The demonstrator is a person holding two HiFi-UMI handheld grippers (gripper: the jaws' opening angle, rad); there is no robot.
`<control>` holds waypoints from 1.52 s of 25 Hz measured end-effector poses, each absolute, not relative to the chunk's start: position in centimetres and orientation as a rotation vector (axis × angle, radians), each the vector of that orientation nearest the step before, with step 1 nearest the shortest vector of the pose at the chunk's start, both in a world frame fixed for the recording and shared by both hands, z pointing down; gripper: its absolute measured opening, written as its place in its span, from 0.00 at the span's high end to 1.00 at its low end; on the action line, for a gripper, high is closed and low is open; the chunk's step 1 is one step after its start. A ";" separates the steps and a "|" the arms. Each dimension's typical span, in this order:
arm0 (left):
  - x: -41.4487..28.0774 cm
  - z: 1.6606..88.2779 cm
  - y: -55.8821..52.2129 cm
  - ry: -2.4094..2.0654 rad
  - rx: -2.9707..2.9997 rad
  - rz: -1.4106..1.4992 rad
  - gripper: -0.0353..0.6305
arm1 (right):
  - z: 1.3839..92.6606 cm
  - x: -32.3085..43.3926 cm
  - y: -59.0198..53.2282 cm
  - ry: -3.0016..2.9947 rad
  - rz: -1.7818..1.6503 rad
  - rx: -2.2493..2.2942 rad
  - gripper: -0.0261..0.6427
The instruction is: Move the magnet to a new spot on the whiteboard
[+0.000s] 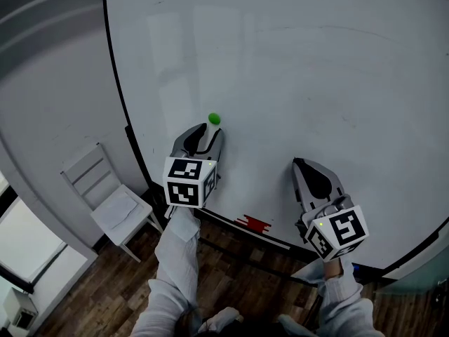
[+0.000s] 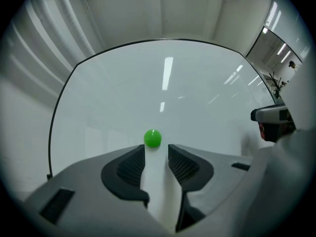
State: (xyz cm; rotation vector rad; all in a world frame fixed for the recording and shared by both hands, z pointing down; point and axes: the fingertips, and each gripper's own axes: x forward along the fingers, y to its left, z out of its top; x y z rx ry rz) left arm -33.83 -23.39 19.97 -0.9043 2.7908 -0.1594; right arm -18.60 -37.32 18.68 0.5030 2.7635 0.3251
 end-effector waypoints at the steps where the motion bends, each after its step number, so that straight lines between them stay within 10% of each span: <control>1: -33.6 20.3 -23.6 2.792 -0.919 -0.154 0.73 | 18.9 -18.5 -37.4 2.767 0.323 0.503 0.92; 38: -21.3 35.6 -31.0 2.807 -1.405 0.107 0.74 | 33.6 -10.8 -43.7 3.063 0.086 0.313 0.92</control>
